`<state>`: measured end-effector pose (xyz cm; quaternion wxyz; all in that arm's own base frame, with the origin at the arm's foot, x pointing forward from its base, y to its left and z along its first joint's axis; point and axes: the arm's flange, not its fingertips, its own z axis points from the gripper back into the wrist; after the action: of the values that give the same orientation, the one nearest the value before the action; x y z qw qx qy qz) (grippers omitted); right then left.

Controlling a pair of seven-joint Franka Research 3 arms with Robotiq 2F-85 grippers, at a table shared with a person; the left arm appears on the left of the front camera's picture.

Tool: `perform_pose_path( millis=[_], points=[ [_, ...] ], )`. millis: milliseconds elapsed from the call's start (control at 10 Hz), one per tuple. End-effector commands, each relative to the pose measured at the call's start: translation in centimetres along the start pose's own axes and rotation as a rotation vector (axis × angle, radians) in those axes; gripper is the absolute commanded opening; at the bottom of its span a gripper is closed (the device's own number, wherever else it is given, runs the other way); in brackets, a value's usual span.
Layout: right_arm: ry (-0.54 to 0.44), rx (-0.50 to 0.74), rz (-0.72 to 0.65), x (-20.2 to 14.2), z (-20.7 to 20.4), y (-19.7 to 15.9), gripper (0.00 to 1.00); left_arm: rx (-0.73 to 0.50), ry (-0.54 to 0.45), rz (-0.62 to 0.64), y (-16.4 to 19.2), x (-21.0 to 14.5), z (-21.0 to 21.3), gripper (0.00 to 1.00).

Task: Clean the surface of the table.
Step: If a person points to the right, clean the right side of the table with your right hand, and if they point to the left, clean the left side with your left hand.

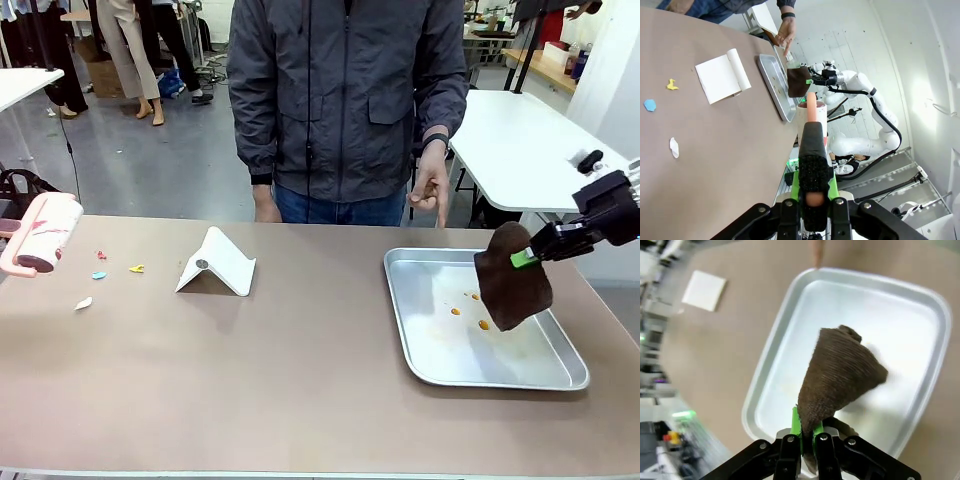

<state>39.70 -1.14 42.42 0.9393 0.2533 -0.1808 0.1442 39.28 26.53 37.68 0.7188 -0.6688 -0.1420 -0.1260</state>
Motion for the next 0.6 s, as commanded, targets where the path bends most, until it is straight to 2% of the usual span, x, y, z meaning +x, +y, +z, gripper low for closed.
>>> perform_pose_path(
  millis=[0, 200, 500],
  points=[
    [0.042, -0.223, -0.019, 0.6, -0.4, 0.5, 0.09, -0.001, -0.005, 0.009, -0.7, -0.3, -0.4, 0.00],
    [0.069, -0.298, -0.009, 1.4, -0.9, 0.5, 0.09, -0.001, -0.005, 0.009, -0.7, -0.3, -0.4, 0.00],
    [0.091, -0.362, -0.075, 2.2, -3.3, -0.6, 0.09, -0.001, -0.005, 0.009, -0.7, -0.3, -0.4, 0.00]
  ],
)
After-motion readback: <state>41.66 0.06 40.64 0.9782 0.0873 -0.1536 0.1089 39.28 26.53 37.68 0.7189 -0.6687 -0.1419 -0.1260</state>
